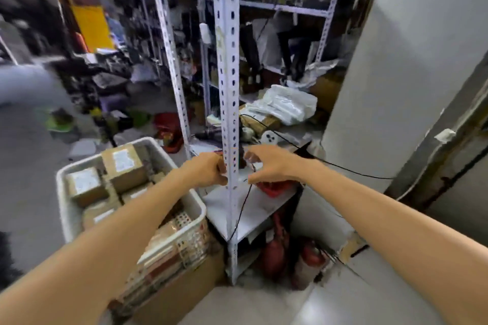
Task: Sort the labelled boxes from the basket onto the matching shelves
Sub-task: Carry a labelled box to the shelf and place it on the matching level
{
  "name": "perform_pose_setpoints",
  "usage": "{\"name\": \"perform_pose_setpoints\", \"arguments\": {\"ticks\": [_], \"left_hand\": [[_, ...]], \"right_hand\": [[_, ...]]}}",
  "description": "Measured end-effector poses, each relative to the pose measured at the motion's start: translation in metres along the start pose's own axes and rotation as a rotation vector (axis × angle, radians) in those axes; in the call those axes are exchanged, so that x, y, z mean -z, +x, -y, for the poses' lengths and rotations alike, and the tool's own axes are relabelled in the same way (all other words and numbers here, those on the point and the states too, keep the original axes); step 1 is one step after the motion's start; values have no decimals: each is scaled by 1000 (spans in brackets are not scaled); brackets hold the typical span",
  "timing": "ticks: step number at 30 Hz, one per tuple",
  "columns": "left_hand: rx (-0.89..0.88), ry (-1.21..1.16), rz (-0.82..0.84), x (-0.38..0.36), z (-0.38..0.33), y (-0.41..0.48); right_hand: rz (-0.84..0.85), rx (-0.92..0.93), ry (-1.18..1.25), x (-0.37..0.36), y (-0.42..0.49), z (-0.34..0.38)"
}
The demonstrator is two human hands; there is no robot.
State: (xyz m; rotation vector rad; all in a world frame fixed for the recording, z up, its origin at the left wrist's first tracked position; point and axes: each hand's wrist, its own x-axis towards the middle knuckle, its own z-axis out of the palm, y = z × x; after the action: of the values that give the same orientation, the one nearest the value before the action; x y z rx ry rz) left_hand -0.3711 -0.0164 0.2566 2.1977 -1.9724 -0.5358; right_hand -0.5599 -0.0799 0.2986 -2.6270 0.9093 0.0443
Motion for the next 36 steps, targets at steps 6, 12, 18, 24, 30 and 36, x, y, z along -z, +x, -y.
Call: {"name": "perform_pose_setpoints", "arguments": {"ticks": [6,12,18,24,30,36], "left_hand": [[248,-41,-13,16,104,-38],[363,-56,-43,26,191,-60],[442,-128,-55,24,260,-49],[530,-226,-64,12,307,-16],[679,-225,-41,16,351,0],[787,-227,-95,22,386,15]], "right_hand": [[87,171,23,-22,89,69],[139,266,1,-51,171,120],[199,253,42,-83,245,145],[262,267,97,-107,319,148],[334,225,248,-123,394,147],[361,206,349,-146,444,154]]}}
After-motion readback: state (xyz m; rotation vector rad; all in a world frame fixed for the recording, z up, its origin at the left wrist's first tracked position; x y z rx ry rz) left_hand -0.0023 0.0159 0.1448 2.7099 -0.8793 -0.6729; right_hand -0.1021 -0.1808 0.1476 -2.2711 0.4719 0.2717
